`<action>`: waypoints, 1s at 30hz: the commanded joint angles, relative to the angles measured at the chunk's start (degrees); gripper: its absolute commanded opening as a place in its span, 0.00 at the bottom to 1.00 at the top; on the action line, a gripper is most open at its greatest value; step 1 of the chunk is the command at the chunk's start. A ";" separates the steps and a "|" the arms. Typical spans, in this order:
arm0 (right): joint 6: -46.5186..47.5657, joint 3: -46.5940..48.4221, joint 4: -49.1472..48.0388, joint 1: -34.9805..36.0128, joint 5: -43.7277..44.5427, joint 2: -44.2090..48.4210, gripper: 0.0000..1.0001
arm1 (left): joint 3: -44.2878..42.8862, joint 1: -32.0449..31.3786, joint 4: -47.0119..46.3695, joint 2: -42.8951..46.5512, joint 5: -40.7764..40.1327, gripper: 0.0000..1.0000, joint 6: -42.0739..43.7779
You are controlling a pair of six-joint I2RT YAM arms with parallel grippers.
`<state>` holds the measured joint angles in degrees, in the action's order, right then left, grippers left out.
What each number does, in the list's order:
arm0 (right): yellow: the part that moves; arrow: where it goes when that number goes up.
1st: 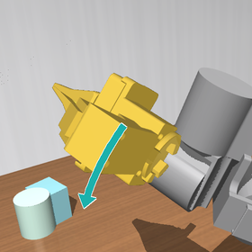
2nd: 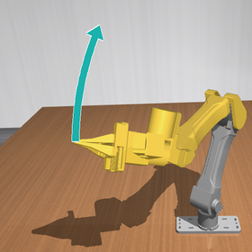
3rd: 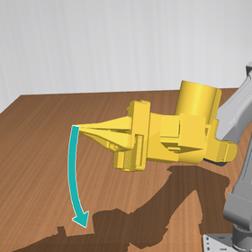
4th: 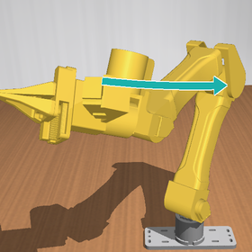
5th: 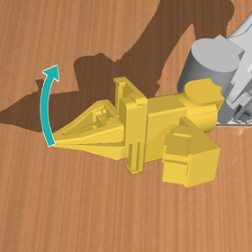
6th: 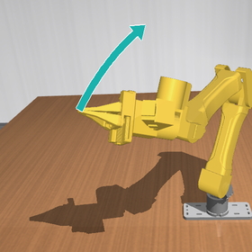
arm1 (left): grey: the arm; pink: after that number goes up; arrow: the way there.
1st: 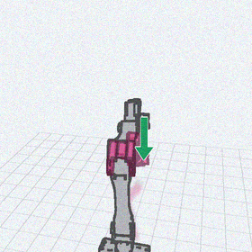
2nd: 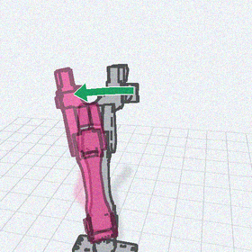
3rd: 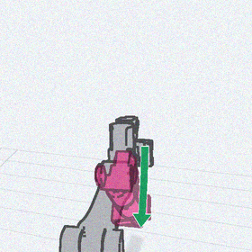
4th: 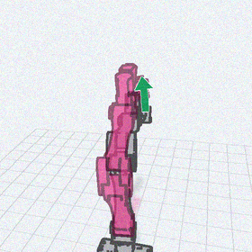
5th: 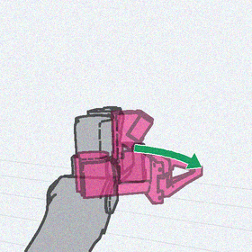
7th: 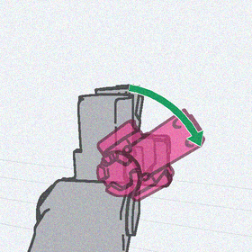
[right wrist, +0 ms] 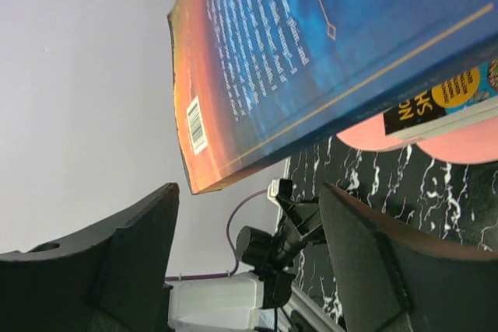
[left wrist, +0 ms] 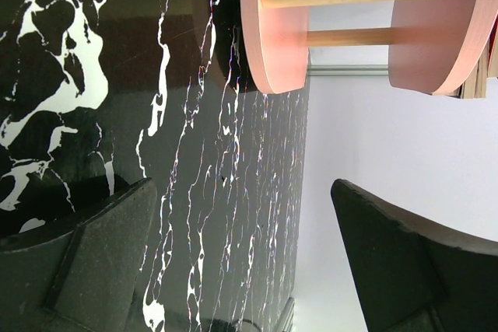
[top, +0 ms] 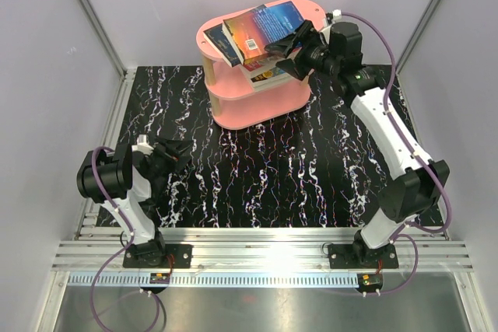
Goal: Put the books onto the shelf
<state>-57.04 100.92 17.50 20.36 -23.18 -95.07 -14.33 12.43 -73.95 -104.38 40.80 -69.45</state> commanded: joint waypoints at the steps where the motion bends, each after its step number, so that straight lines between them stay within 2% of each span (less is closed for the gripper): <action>1: 2.98 4.54 1.57 -0.67 2.52 1.12 0.81 | -1.23 -0.30 -21.41 -0.74 0.25 0.99 1.42; 4: 3.95 7.18 3.41 -0.76 4.53 -1.16 0.81 | -1.23 -0.39 -21.41 -0.92 0.25 0.99 1.42; 8: 5.00 10.59 4.82 -1.11 6.74 -3.28 0.76 | -1.23 -0.39 -21.41 -0.74 0.51 0.99 1.34; 12: 6.23 13.68 7.98 -1.11 7.80 -5.04 0.78 | -1.23 -0.47 -21.41 -0.83 0.42 0.99 1.34; 16: 5.62 10.71 7.73 -1.02 7.10 -3.03 0.81 | -1.41 -0.47 -21.41 -1.09 0.42 0.99 1.34; 20: 5.09 3.15 4.21 -1.11 10.08 0.67 0.83 | -1.58 -0.65 -21.41 -1.44 0.34 0.99 1.25; 30: 6.23 11.83 6.76 -1.20 14.30 -4.77 0.78 | -1.58 -0.91 -21.41 -1.09 0.42 0.99 1.51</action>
<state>-52.18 108.60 24.95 19.46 -12.38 -98.78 -15.05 11.70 -74.56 -105.12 40.77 -69.41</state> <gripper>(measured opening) 0.794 0.987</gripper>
